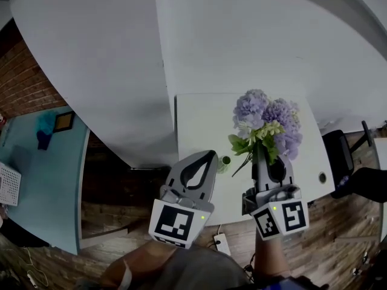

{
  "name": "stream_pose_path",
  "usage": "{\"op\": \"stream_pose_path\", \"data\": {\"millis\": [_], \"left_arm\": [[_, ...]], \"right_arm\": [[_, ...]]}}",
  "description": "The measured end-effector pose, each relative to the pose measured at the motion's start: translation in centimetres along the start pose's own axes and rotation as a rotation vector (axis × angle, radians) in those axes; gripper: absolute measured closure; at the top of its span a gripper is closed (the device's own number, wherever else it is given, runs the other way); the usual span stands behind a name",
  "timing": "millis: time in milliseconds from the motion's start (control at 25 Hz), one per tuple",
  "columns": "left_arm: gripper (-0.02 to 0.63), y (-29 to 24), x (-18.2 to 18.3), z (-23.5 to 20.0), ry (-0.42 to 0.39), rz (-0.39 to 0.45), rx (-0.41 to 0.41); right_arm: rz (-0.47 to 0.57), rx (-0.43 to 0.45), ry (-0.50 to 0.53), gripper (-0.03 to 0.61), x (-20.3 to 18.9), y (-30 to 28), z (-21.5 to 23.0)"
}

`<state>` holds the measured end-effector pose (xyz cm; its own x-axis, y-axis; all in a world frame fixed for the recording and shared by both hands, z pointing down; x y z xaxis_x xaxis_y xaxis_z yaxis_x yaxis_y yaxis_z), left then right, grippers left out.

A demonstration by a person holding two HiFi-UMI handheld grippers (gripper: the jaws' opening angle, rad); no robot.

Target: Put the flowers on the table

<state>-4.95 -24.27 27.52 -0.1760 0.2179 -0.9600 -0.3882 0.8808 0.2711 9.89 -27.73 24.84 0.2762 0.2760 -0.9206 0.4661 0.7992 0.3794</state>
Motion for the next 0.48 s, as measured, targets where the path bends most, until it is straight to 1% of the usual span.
{"op": "stream_pose_path", "data": {"millis": [320,480], "left_arm": [[0.606,-3.8,0.7,-2.7,-0.018,0.038,-0.011],[0.606,-4.8,0.2,-3.6,-0.019,0.025,-0.01]], "right_arm": [[0.035,0.026,0.007,0.555,-0.5,-4.6,0.8],[0.028,0.028,-0.005,0.555,-1.7,-5.7,1.2]]}}
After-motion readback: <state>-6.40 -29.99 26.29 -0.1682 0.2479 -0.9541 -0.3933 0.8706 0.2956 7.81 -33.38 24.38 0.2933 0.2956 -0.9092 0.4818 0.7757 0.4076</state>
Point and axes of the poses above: the fingertips, and each gripper's own axes: y backward along the fingers, z to its right, x out of its top, the point moved 6 cm from there along y, backward along the fingers, and after that the axes turned 15 degrees about z, right-handed, at the moved point
